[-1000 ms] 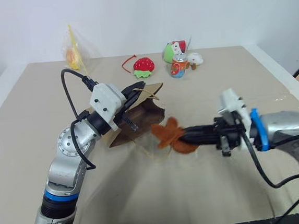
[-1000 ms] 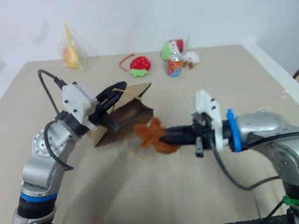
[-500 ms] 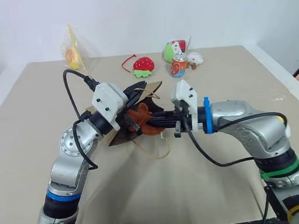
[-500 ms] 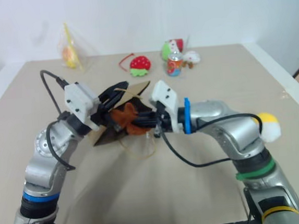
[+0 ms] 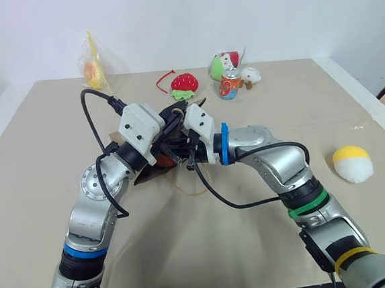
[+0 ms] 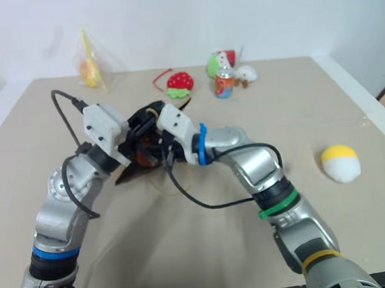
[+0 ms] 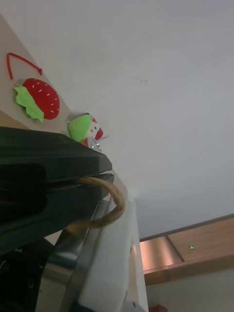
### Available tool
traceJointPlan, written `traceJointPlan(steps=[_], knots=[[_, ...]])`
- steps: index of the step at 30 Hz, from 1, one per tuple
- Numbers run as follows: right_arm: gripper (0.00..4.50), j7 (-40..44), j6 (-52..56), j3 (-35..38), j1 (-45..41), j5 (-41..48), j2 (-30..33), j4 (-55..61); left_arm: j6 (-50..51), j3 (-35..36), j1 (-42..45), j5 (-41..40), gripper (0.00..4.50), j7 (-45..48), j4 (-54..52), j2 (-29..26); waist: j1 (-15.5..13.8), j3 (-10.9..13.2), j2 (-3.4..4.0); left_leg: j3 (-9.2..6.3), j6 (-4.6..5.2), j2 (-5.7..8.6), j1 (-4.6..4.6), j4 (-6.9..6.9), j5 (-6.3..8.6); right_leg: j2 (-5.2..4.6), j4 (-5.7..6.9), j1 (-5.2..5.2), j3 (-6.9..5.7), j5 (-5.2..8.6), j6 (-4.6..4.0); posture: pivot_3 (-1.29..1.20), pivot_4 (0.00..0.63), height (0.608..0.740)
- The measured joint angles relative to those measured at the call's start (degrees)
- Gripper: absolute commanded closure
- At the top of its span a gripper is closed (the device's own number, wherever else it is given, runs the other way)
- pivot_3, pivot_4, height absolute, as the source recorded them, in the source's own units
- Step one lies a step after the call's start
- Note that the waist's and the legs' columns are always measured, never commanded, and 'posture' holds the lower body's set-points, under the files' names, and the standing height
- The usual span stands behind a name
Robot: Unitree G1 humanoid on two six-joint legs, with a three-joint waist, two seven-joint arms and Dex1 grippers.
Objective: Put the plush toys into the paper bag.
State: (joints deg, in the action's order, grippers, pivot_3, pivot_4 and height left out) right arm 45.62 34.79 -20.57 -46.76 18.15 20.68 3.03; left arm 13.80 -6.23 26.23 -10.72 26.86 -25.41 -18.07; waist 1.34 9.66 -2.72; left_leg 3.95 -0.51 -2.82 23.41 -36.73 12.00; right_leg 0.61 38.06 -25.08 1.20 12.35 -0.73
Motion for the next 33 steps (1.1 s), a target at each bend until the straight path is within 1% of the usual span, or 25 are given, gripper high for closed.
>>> traceJointPlan(steps=[1, 2, 3, 4, 5, 6, 7, 8, 9, 15, 20, 21, 22, 23, 24, 26, 27, 28, 29, 30, 31, 33], knots=[[3.22, 0.1, -0.2, 0.0, -0.2, -0.5, -0.4, -0.5, 0.1, 0.0, 0.0, 0.2, 4.5, -0.2, 0.0, 0.1, 0.0, 0.0, 0.0, 0.0, 0.0, -0.01, 0.0, 0.0, 0.0, 0.0, 0.0, 0.0, 0.0, 0.0, 0.0, 0.0, 0.15, 0.74], [2.61, 0.4, -0.2, 0.0, -0.6, -1.1, -0.6, -1.0, 0.1, 0.1, 0.0, 0.5, 4.5, -0.4, 0.1, 0.2, 0.0, 0.0, 0.0, -0.01, 0.0, -0.02, -0.01, 0.0, 0.0, 0.02, 0.0, 0.0, -0.01, 0.0, 0.0, 0.0, 0.15, 0.74], [2.23, 0.5, -0.2, 0.0, -0.6, -1.3, -0.7, -1.0, 0.1, 0.2, 0.0, 0.5, 4.5, -0.4, 0.1, 0.2, 0.0, 0.0, 0.0, -0.02, 0.0, -0.02, -0.01, 0.0, 0.0, 0.02, 0.0, 0.0, -0.02, 0.0, 0.0, 0.0, 0.15, 0.74], [1.76, 0.6, -0.2, 0.1, -0.6, -1.5, -0.8, -1.0, 0.1, 0.2, 0.0, 0.6, 4.5, -0.4, 0.1, 0.3, 0.0, 0.0, 0.0, -0.03, 0.0, -0.03, -0.01, 0.0, 0.0, 0.02, 0.0, 0.0, -0.03, 0.0, 0.0, 0.0, 0.15, 0.74], [1.61, 0.8, -0.2, 0.2, -0.6, -1.6, -0.7, -1.0, 0.1, 0.2, 0.0, 0.6, 4.5, -0.4, 0.1, 0.3, 0.0, 0.0, 0.0, -0.03, 0.0, -0.03, -0.01, 0.0, 0.0, 0.03, 0.0, 0.0, -0.03, 0.0, 0.0, 0.0, 0.15, 0.74], [0.96, 0.9, -0.2, 0.3, -0.6, -1.7, -0.7, -1.0, 0.1, 0.2, 0.0, 0.6, 4.5, -0.4, 0.1, 0.4, 0.0, 0.0, 0.0, -0.03, 0.0, -0.03, -0.01, 0.0, 0.0, 0.03, 0.0, 0.0, -0.03, 0.0, -0.01, 0.0, 0.15, 0.74], [0.57, 1.0, -0.2, 0.4, -0.6, -1.7, -0.5, -0.9, 0.1, 0.2, 0.0, 0.6, 4.5, -0.3, 0.1, 0.6, 0.0, 0.0, 0.0, -0.03, 0.0, -0.03, -0.01, 0.0, 0.0, 0.03, 0.0, 0.0, -0.03, 0.0, -0.01, 0.0, 0.15, 0.74], [0.26, 1.2, -0.1, 0.4, -0.6, -1.7, -0.4, -0.8, 0.1, 0.2, 0.0, 0.5, 4.5, -0.3, 0.1, 0.6, 0.0, 0.0, 0.0, -0.03, 0.0, -0.03, -0.01, 0.01, 0.0, 0.03, 0.0, 0.0, -0.03, 0.0, 0.0, 0.0, 0.15, 0.74], [0.11, 1.6, 0.6, 0.7, -0.6, -1.6, 0.2, 0.2, 0.1, 0.2, 0.1, 0.5, 4.5, -0.1, 0.1, 0.8, 0.0, 0.0, 0.0, -0.03, 0.0, -0.02, 0.0, 0.01, 0.0, 0.02, 0.0, -0.01, -0.02, 0.0, 0.0, 0.0, 0.15, 0.74], [0.11, 1.8, 4.5, 5.4, 0.5, 0.7, 3.6, 6.8, 0.1, 0.3, 1.0, 0.2, 4.5, -0.1, 0.4, 1.1, 0.0, 0.0, 0.0, -0.01, 0.0, 0.0, 0.0, 0.01, 0.0, -0.02, 0.0, 0.0, -0.02, 0.0, 0.0, 0.0, 0.15, 0.74], [0.11, 1.4, 6.4, 6.8, 1.9, 1.7, 4.1, 8.8, 0.1, 0.9, 1.5, 0.0, 4.5, -0.1, 1.6, 1.2, 0.0, 0.0, 0.0, -0.04, 0.0, -0.03, -0.02, 0.02, 0.0, 0.06, 0.01, -0.01, -0.03, 0.0, -0.01, 0.0, 0.15, 0.74], [0.11, 1.5, 7.8, 8.0, 3.2, 3.1, 5.5, 10.9, 0.1, 1.0, 1.5, 0.0, 4.5, -0.1, 1.9, 1.2, 0.0, 0.0, 0.0, -0.09, 0.0, -0.05, -0.01, 0.02, 0.0, 0.06, 0.01, 0.0, -0.07, 0.02, -0.04, 0.0, 0.15, 0.74], [0.11, 2.6, 11.3, 12.6, 5.4, 6.8, 9.4, 14.7, 0.1, 1.3, 1.6, 0.0, 4.5, 0.0, 2.0, 1.0, -0.2, 0.0, 0.0, -0.12, 0.0, 0.01, 0.04, 0.03, 0.0, -0.03, 0.0, 0.0, -0.1, 0.04, -0.03, 0.0, 0.15, 0.74], [0.11, 3.0, 11.9, 13.8, 5.8, 7.6, 10.3, 15.4, 0.1, 1.4, 1.7, 0.0, 4.5, 0.0, 2.1, 1.0, -0.2, 0.0, 0.0, -0.1, 0.0, 0.04, 0.05, 0.02, 0.0, -0.06, -0.01, 0.0, -0.09, 0.05, -0.02, 0.0, 0.15, 0.74], [0.11, 4.0, 13.5, 17.5, 6.9, 9.5, 13.1, 16.7, 0.1, 1.5, 1.8, -0.1, 4.5, 0.1, 2.2, 1.0, -0.2, 0.0, 0.0, -0.07, 0.0, 0.08, 0.06, 0.02, 0.0, -0.11, -0.02, 0.0, -0.07, 0.05, -0.01, 0.0, 0.15, 0.74], [0.11, 5.4, 18.0, 25.0, 9.6, 13.5, 19.0, 17.2, 0.1, 1.6, 1.8, -0.2, 4.5, 0.7, 2.3, 0.6, -0.3, 0.0, 0.0, -0.07, 0.0, 0.22, 0.08, 0.02, 0.0, -0.29, -0.05, 0.04, -0.09, 0.09, 0.07, 0.0, 0.15, 0.74], [0.11, 5.5, 18.7, 26.4, 10.0, 13.9, 19.9, 17.0, 0.1, 1.7, 1.8, -0.2, 4.5, 0.7, 2.3, 0.4, -0.3, 0.0, 0.0, -0.06, 0.0, 0.25, 0.08, 0.02, 0.01, -0.32, -0.05, 0.04, -0.08, 0.09, 0.07, 0.0, 0.15, 0.74], [0.11, 6.0, 20.5, 30.7, 11.2, 15.3, 22.4, 16.3, 0.0, 1.7, 1.7, -0.4, 4.5, 1.0, 2.3, 0.3, -0.3, 0.0, -0.01, -0.03, 0.01, 0.29, 0.07, 0.02, 0.01, -0.35, -0.06, 0.04, -0.06, 0.09, 0.08, 0.0, 0.15, 0.74], [0.11, 6.1, 20.6, 31.1, 11.2, 15.3, 22.6, 16.2, 0.0, 1.7, 1.7, -0.4, 4.5, 1.1, 2.3, 0.3, -0.3, 0.0, -0.01, -0.03, 0.01, 0.29, 0.05, 0.02, 0.01, -0.35, -0.06, 0.04, -0.06, 0.09, 0.09, 0.0, 0.15, 0.74], [0.11, 5.5, 20.2, 36.5, 15.1, 14.8, 27.1, 14.8, -0.2, 1.1, 1.9, -0.5, 4.5, 1.5, 2.1, 0.3, -0.3, 0.0, -0.02, -0.1, 0.02, 0.31, 0.01, 0.04, 0.01, -0.34, -0.07, 0.11, -0.08, 0.14, 0.14, 0.0, 0.15, 0.74], [0.11, 5.2, 20.1, 37.4, 15.6, 14.3, 27.6, 14.1, -0.2, 1.1, 1.8, -0.5, 4.5, 1.5, 2.1, 0.2, -0.3, 0.0, -0.02, -0.08, 0.02, 0.3, -0.02, 0.04, 0.02, -0.33, -0.08, 0.13, -0.07, 0.14, 0.14, 0.0, 0.15, 0.74], [0.11, 1.9, 17.2, 42.5, 20.3, 9.8, 29.3, 11.4, -0.3, 1.2, 1.6, -0.5, 4.5, 1.8, 2.1, -0.2, -0.3, 0.0, -0.02, -0.08, 0.03, 0.31, -0.03, 0.07, 0.02, -0.32, -0.07, 0.13, -0.07, 0.14, 0.14, 0.0, 0.15, 0.74]])
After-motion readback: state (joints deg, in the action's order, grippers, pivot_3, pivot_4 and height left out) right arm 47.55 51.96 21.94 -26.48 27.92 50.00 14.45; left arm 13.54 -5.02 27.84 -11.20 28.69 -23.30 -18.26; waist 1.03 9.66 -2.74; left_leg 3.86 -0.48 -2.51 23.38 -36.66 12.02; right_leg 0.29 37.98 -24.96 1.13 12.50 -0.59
